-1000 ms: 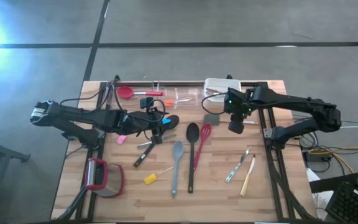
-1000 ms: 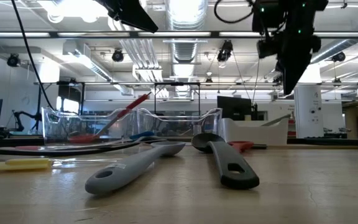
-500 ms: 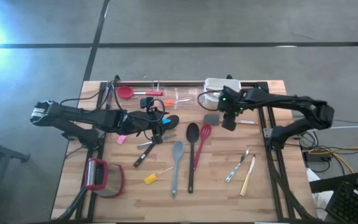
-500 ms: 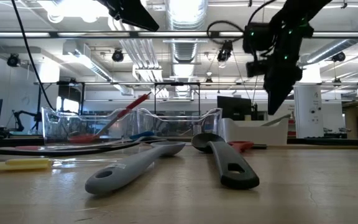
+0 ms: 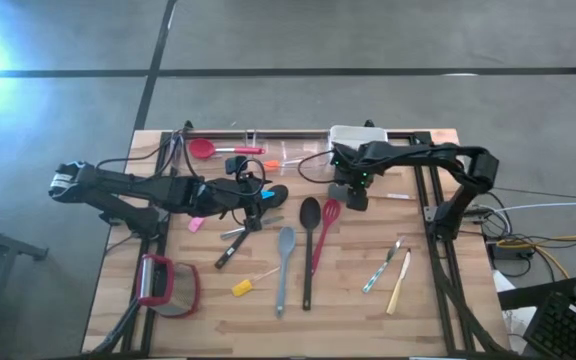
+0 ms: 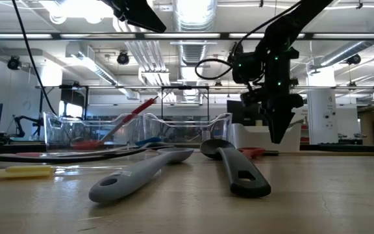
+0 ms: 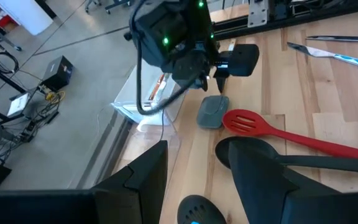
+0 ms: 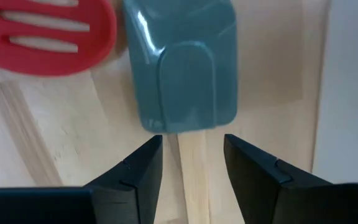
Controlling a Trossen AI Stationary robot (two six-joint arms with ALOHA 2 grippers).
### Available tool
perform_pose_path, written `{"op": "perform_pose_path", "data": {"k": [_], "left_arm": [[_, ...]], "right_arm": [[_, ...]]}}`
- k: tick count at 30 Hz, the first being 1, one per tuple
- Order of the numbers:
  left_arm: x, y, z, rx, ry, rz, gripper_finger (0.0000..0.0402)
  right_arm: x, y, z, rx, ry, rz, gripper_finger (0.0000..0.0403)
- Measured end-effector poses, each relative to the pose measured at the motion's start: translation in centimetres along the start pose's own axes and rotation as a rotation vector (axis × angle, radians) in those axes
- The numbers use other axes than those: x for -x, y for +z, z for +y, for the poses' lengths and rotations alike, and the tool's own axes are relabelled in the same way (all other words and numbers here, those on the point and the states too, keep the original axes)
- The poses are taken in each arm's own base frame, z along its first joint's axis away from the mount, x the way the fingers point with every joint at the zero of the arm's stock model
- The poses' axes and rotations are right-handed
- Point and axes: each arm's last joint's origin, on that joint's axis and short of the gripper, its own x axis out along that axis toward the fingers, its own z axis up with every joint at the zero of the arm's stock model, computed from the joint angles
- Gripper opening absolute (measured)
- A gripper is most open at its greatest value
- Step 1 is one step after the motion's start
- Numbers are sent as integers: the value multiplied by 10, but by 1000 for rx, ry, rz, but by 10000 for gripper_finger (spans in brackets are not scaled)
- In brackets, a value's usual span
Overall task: Pick & Place Kitchen Items
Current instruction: Put the gray spatula into the right transparent bin
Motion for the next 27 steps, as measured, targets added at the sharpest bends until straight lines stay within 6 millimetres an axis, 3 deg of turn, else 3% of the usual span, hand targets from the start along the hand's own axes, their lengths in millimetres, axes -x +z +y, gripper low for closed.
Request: {"op": "perform_pose_path", "data": {"k": [8,16,27], "left_arm": [[0,0,0,-1,-8,0,177],[0,0,0,-1,-9,-1,177],[0,0,0,0,-9,-1,177]], "right_arm": [[-9,-8,-8,-15,18,66,164],[-13,-10,-14,-33,82,25,170],[-28,-6,-15,0,82,34,144]]}}
